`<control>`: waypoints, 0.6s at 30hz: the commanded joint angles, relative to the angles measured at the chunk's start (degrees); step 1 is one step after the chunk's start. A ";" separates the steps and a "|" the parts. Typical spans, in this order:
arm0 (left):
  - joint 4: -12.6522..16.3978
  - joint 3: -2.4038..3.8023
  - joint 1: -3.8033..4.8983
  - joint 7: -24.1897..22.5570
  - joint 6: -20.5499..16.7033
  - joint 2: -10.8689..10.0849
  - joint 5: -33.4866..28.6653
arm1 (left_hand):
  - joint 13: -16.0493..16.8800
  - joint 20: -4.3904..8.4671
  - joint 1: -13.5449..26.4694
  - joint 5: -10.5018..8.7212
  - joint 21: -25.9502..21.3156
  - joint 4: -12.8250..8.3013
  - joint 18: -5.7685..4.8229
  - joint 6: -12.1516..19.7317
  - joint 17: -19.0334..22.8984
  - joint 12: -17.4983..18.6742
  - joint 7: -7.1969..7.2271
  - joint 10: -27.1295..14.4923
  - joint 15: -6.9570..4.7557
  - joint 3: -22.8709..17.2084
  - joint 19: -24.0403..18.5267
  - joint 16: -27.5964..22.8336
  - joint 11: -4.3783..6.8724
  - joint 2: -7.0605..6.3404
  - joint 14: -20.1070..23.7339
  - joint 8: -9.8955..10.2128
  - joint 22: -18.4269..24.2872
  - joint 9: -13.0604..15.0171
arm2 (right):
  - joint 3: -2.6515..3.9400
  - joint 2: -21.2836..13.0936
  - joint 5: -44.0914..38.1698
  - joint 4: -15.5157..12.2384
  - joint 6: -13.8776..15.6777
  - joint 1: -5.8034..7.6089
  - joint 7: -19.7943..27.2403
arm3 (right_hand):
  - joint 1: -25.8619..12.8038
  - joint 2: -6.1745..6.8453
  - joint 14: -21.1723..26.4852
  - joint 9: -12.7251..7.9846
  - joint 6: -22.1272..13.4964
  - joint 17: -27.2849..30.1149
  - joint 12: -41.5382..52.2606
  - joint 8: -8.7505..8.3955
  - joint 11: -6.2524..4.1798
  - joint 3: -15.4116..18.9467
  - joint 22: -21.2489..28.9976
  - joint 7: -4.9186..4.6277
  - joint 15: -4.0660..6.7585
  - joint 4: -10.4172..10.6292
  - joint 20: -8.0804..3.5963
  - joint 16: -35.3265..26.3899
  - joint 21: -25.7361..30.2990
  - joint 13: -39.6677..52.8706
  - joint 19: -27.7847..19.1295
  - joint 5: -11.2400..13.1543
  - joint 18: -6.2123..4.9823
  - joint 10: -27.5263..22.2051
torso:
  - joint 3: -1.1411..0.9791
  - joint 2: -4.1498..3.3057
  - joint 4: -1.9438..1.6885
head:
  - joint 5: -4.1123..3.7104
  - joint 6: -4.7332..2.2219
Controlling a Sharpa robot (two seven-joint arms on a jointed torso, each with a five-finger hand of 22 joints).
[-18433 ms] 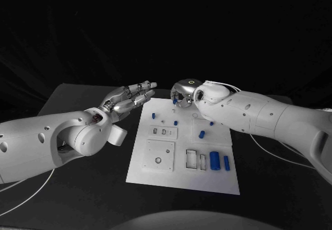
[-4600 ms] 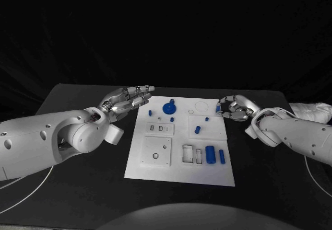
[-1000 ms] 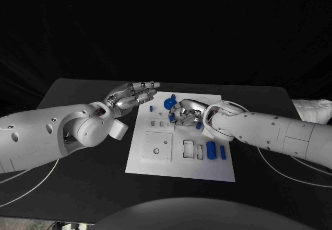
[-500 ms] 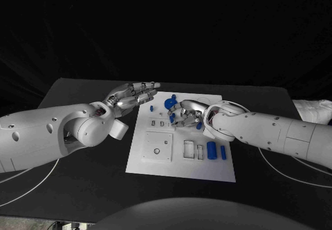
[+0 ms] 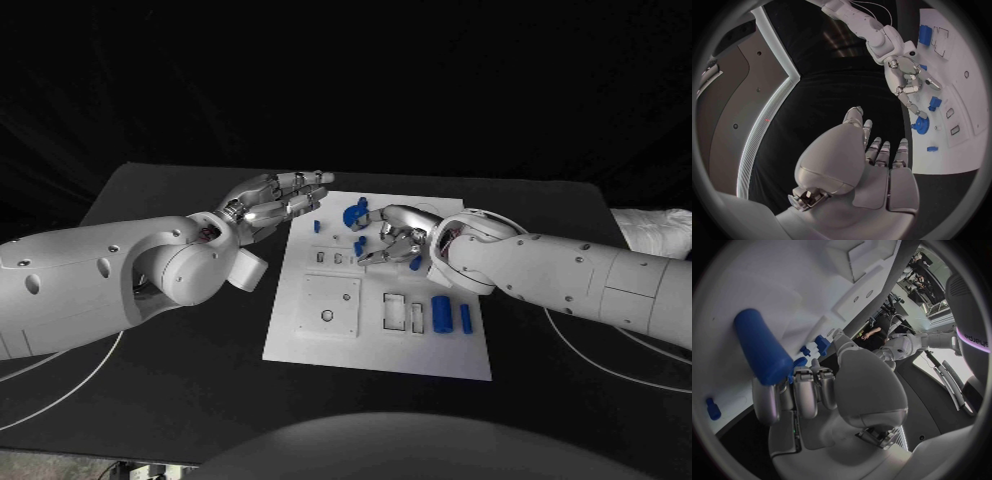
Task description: Assemble the parts on the task board
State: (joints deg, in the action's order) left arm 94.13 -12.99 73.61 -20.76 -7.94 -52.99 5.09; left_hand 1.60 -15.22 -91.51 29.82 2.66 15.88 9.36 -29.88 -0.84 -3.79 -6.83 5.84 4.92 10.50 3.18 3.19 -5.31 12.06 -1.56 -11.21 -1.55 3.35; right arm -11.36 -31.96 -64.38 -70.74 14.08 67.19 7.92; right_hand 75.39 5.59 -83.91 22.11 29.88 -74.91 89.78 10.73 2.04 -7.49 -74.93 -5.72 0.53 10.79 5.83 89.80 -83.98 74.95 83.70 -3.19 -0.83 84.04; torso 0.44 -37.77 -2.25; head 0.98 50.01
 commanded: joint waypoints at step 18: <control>-0.26 0.05 0.05 0.47 -3.67 0.37 1.38 | -0.03 -0.53 -0.62 -0.14 0.27 0.21 0.90 0.76 -0.05 -0.43 -0.42 -0.34 0.39 -0.20 -0.04 0.15 -0.34 -0.74 0.24 -0.09 0.29 0.01 | 0.03 -9.99 6.43 -9.93 7.63 6.47 6.76 | -0.75 1.75 -6.09 -2.42 1.17 -15.09 0.22 0.06 0.35 7.08 -11.95 -1.10 -0.28 6.08 0.25 0.20 1.81 15.05 -1.54 0.34 -1.50 5.96 | 0.02 0.08 -0.12 | -0.16 -0.01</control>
State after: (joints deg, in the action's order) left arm 93.84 -12.99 73.62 -20.53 -9.56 -52.82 5.68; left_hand 1.60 -15.56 -92.02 29.80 2.66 16.04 9.36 -29.36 -0.84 -4.01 -7.35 5.64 5.12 10.33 2.87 3.19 -5.51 11.55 -1.36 -11.20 -1.55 3.34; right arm -11.33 -41.64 -61.21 -80.24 19.38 73.51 12.32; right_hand 75.08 7.38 -83.91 19.73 30.88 -74.90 89.78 10.50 2.04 -0.71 -74.91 -6.85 0.53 16.92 5.94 89.80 -82.33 74.94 82.37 -3.19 -1.71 84.04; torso 0.48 -37.72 -2.31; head 0.75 50.01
